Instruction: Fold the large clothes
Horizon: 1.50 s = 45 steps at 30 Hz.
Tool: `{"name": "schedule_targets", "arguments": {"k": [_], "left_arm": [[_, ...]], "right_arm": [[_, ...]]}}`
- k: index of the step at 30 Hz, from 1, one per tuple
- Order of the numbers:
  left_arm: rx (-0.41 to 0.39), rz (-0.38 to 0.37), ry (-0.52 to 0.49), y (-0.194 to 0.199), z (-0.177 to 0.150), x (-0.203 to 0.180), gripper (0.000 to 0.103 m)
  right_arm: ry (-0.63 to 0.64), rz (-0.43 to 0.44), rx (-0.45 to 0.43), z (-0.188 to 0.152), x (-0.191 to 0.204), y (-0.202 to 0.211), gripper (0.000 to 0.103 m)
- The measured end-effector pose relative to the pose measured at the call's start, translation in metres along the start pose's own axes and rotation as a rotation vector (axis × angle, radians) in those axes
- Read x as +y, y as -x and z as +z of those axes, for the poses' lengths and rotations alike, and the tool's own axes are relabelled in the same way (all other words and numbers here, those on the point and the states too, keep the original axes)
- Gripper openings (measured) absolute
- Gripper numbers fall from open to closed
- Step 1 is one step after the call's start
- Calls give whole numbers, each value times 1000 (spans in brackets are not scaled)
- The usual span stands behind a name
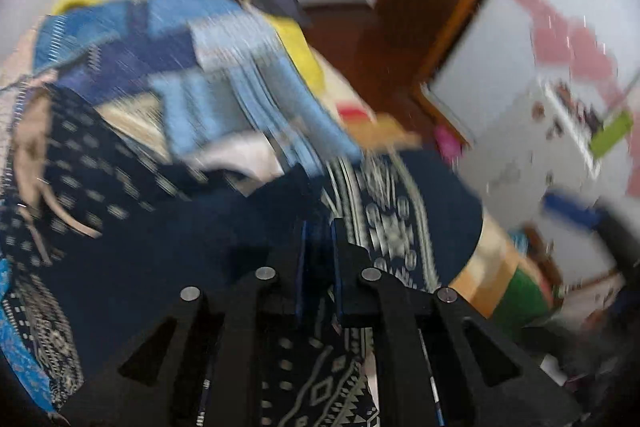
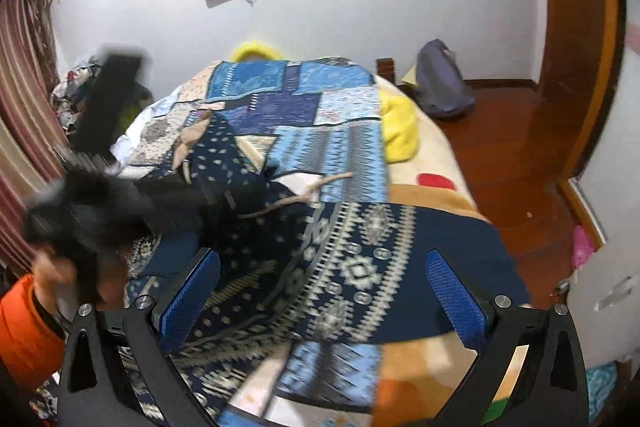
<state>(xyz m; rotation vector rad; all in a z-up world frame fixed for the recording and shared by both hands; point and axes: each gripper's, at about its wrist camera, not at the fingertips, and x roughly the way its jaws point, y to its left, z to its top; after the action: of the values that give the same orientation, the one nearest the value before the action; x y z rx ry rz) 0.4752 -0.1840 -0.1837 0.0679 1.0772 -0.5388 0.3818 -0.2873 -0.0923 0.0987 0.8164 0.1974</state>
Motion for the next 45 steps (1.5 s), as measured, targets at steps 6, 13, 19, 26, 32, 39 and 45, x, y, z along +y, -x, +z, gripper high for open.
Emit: {"name": "schedule_targets", "arguments": {"k": [6, 13, 19, 26, 32, 39, 45], "left_arm": [[132, -10, -4, -9, -23, -13, 61], [-105, 137, 58, 88, -34, 50, 96], [-95, 367, 173, 108, -81, 154, 99], [92, 585, 301, 59, -169, 257, 99], [72, 543, 395, 42, -214, 284, 100], [66, 442, 553, 57, -244, 305, 100], [124, 523, 468, 77, -251, 286, 99]], "right_arm": [[-10, -39, 34, -10, -16, -2, 103], [-35, -7, 59, -9, -2, -24, 103], [21, 24, 117, -1, 35, -66, 103], [134, -29, 230, 0, 89, -143, 103], [406, -314, 247, -18, 109, -187, 103], [289, -226, 270, -16, 64, -166, 103], [100, -87, 293, -16, 27, -130, 103]]}}
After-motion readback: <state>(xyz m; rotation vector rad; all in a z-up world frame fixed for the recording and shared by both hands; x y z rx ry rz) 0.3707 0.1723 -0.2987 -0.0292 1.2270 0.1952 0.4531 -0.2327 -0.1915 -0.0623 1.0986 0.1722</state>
